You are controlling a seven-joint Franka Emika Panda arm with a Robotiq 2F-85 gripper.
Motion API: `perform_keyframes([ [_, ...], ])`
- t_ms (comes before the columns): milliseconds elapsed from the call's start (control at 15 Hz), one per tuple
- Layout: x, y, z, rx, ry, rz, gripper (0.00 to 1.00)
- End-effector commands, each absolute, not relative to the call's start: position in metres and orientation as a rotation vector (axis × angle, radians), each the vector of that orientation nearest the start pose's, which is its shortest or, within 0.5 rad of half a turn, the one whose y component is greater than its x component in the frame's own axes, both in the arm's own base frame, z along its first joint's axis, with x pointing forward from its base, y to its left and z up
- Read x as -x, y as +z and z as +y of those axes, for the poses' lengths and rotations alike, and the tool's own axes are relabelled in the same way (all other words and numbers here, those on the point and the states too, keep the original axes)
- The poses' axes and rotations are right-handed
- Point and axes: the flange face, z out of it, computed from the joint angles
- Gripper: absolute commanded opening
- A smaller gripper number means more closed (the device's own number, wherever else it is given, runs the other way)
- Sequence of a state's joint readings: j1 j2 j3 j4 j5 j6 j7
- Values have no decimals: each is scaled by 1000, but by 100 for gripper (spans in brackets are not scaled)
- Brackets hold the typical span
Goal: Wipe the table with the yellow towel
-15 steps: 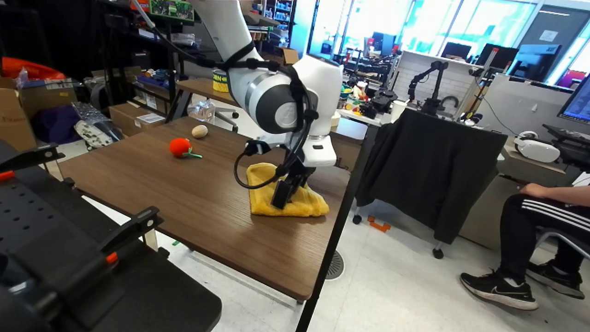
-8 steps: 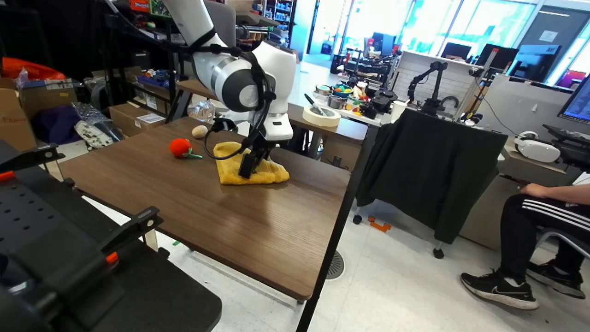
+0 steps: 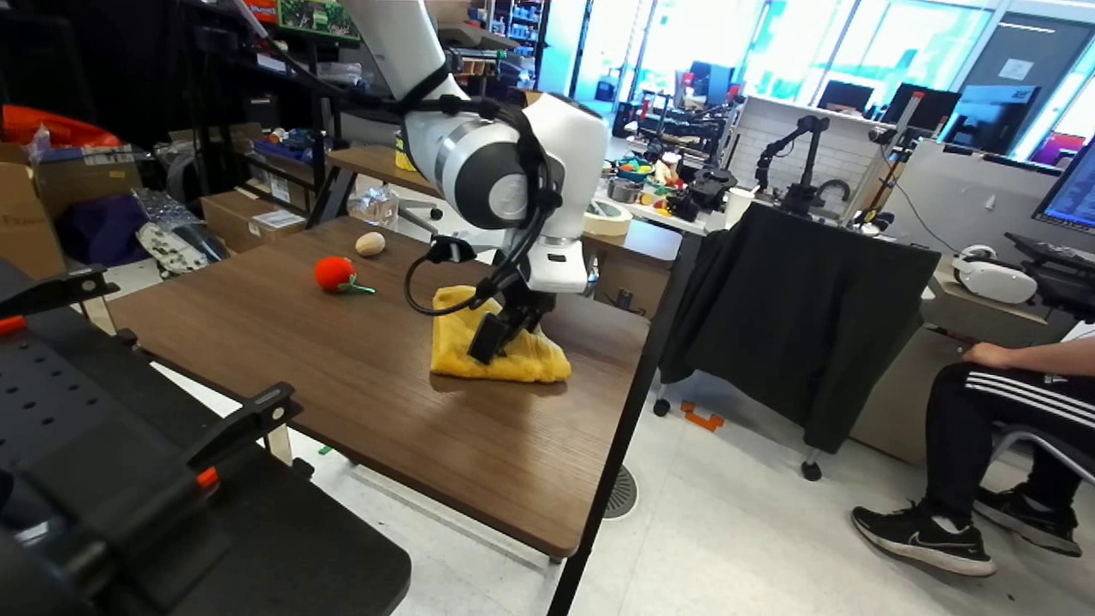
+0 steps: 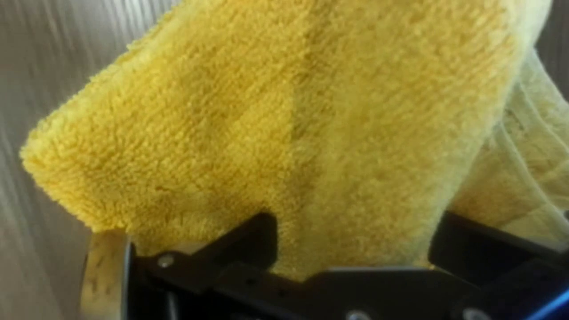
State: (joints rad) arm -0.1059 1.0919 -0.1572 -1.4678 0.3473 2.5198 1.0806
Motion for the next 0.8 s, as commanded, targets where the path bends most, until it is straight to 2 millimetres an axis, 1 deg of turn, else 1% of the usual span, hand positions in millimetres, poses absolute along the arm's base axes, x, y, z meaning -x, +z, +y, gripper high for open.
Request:
perform_keyframes([
  [0,-607,-6,-234,2109,78,2397,100],
  [67,-594,-8,-250,2087,96,2450,100],
  [200,-569,-17,-272,2051,163,2509,100],
  [267,-560,-22,-276,2041,192,2505,100],
  [333,-555,-26,-274,2035,223,2476,100],
  [400,-555,-31,-264,2041,251,2422,100],
  [467,-556,-30,-254,2052,267,2373,100],
  [600,-562,-23,-229,2105,296,2235,100],
  [667,-559,-21,-221,2178,297,2180,100],
  [733,-563,-16,-207,2217,307,2120,100],
])
